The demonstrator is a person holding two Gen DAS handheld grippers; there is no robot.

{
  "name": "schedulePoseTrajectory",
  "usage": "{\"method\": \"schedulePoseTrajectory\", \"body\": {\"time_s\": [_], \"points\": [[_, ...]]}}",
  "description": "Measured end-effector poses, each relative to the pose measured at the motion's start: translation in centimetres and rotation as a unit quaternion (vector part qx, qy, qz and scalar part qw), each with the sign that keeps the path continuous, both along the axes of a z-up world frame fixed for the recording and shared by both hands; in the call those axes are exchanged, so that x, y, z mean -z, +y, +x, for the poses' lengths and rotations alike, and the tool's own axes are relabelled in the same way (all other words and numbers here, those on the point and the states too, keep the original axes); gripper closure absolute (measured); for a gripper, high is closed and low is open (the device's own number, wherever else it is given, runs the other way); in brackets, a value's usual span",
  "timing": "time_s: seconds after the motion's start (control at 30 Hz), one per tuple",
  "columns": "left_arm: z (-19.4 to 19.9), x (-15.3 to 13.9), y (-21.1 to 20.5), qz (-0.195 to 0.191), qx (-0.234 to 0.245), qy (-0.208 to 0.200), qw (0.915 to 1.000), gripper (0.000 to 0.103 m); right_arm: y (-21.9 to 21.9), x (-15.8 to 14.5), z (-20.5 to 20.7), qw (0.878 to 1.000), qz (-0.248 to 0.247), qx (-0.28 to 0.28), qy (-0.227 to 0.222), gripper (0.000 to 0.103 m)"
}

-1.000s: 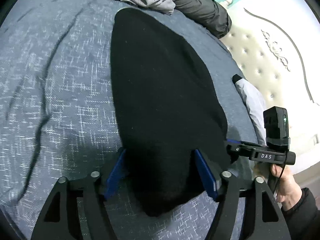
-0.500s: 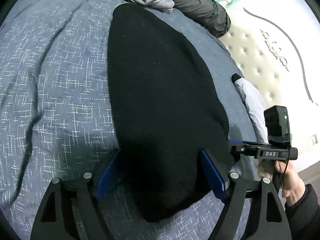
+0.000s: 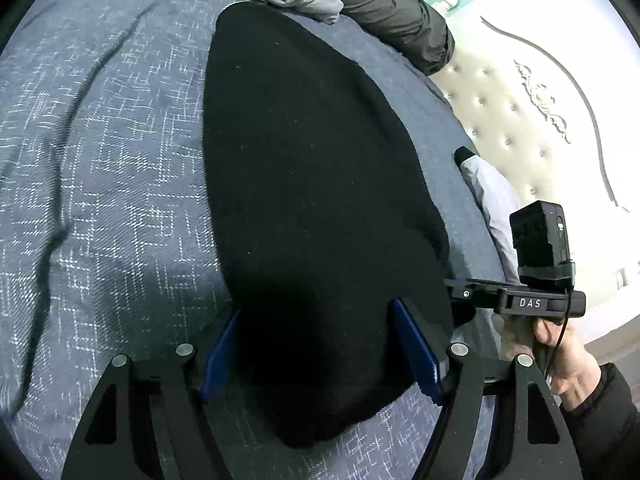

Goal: Fold clothes
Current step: 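Grasp the strip end with both grippers and lift it to fold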

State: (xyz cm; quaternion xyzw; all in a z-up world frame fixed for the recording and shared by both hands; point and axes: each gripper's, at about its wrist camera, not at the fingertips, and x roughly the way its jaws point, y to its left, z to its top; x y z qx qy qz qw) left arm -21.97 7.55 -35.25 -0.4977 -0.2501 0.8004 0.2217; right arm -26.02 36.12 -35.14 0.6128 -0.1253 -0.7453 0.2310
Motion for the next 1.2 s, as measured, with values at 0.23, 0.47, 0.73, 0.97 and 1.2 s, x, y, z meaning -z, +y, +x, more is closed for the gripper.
{"method": "schedulePoseTrajectory", "body": {"time_s": [0.23, 0.47, 0.73, 0.97, 1.2], "points": [[0.5, -0.5, 0.0, -0.013, 0.004, 0.006, 0.9999, 0.031, 0.1, 0.2, -0.4, 1.000, -0.018, 0.002, 0.003, 0.060], [0.3, -0.4, 0.2, -0.014, -0.003, 0.016, 0.9998, 0.030, -0.3, 0.1, 0.0, 0.999, -0.027, 0.011, 0.024, 0.066], [1.4, -3.5, 0.1, -0.047, 0.000, 0.069, 0.9965, 0.045, -0.8, -3.1, 1.5, 0.995, 0.005, 0.006, 0.098, 0.079], [1.7, -8.6, 1.3, -0.061, 0.002, 0.108, 0.9923, 0.047, 0.0, -7.7, 1.7, 0.990, -0.013, 0.004, 0.141, 0.080], [1.3, -14.5, 3.6, -0.069, 0.008, 0.143, 0.9873, 0.047, 0.7, -13.5, 1.1, 0.983, -0.026, 0.000, 0.181, 0.081]]}}
